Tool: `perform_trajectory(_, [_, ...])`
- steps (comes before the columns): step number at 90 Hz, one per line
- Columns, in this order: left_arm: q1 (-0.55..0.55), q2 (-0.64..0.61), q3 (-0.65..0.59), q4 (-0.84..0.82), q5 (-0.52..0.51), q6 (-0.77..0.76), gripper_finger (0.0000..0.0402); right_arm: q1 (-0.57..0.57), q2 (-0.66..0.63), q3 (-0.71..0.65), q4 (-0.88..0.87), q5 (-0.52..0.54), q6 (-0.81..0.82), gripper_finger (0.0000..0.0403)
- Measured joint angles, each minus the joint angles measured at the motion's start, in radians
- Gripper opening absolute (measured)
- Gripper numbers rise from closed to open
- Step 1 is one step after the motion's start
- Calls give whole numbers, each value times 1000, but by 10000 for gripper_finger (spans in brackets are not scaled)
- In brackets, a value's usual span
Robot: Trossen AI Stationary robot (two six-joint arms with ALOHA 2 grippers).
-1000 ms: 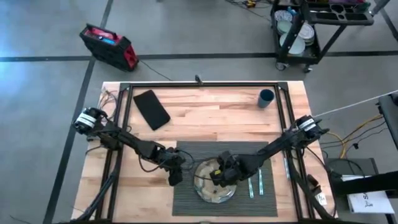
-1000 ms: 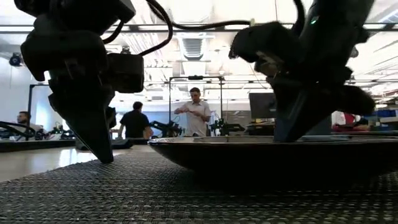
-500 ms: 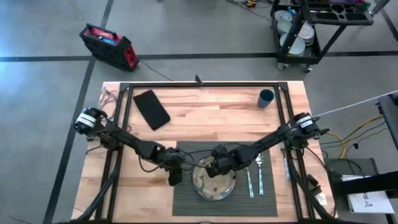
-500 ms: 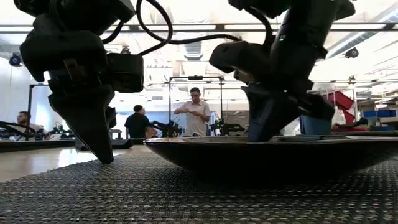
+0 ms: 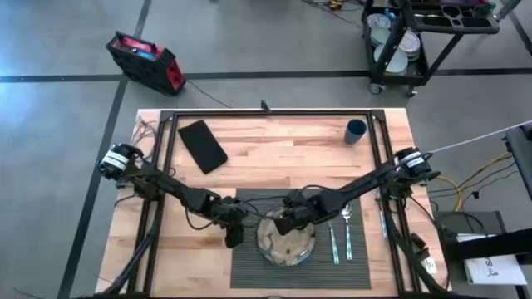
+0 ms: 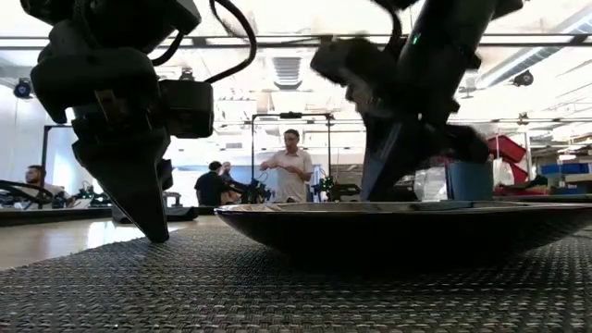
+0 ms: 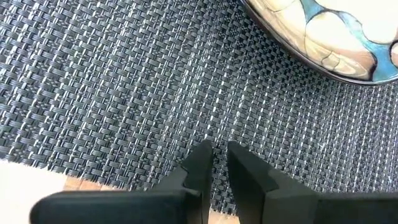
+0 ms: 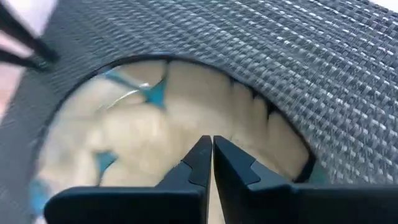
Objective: Set table place
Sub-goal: Put the white plate on the gray mat to the right of the blue knife, then adjust the blue knife on the gray mat
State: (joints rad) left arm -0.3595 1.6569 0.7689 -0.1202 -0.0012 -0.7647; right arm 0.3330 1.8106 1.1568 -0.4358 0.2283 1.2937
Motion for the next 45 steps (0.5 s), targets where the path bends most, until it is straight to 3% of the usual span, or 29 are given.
perform_trajectory(29, [11, -63, 3, 18, -22, 7, 40, 80, -72, 3, -37, 11, -1, 0])
perform_trajectory(45, [22, -66, 46, 39, -87, 73, 40, 151, -74, 3, -90, 56, 120, 0])
